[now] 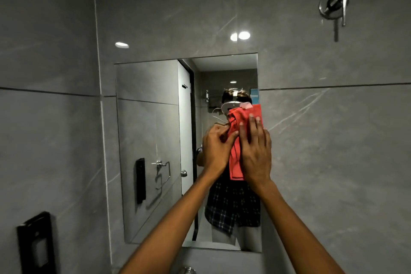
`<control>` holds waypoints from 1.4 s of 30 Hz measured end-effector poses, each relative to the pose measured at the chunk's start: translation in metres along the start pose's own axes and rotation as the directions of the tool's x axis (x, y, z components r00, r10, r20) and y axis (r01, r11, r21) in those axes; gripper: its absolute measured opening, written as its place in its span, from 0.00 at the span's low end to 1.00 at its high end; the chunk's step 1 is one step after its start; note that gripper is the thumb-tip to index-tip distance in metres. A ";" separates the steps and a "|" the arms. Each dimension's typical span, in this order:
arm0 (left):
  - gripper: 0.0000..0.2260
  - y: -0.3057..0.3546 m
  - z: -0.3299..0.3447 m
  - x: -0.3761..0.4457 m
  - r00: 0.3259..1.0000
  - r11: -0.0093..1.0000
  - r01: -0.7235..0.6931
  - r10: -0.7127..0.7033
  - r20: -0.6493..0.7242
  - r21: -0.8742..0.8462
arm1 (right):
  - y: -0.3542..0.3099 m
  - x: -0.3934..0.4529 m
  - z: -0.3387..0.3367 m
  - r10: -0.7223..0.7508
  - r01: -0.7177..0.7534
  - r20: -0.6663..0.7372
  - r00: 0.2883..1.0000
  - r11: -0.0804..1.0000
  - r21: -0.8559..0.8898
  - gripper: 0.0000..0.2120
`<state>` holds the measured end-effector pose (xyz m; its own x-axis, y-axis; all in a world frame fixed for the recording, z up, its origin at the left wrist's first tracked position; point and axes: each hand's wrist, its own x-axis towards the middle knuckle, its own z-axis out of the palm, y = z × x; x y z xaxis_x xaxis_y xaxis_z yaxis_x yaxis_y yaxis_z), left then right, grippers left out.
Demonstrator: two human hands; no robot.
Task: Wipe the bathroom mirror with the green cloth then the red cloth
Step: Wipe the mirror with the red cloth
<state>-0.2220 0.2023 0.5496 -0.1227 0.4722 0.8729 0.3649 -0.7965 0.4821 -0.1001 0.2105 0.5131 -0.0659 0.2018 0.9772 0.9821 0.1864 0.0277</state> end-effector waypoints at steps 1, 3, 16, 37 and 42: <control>0.12 -0.013 -0.011 -0.002 0.999 0.995 -0.051 0.052 -0.014 0.082 | 0.001 -0.001 0.008 -0.027 0.027 0.029 0.999 1.000 -0.015 0.41; 0.17 -0.042 -0.039 -0.011 0.978 0.936 -0.191 0.208 -0.029 0.294 | 0.002 -0.004 0.016 -0.006 0.008 0.038 0.999 0.999 -0.032 0.44; 0.31 -0.219 -0.201 -0.009 0.976 0.734 -0.064 0.188 -0.112 0.677 | -0.131 0.031 0.070 0.311 -0.309 -0.090 0.946 0.951 0.032 0.37; 0.31 -0.226 -0.216 -0.005 0.988 0.721 -0.066 0.145 -0.058 0.690 | -0.072 0.011 0.063 -0.069 0.069 0.022 0.997 0.998 -0.002 0.35; 0.31 -0.212 -0.206 0.002 0.979 0.700 -0.137 0.205 -0.013 0.701 | -0.053 0.059 0.040 0.341 -0.345 -0.169 0.925 0.939 0.011 0.33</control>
<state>-0.4899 0.2938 0.4644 -0.0574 0.2936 0.9542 0.9193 -0.3571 0.1652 -0.1632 0.2508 0.5612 0.3042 0.0875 0.9486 0.9427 0.1158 -0.3130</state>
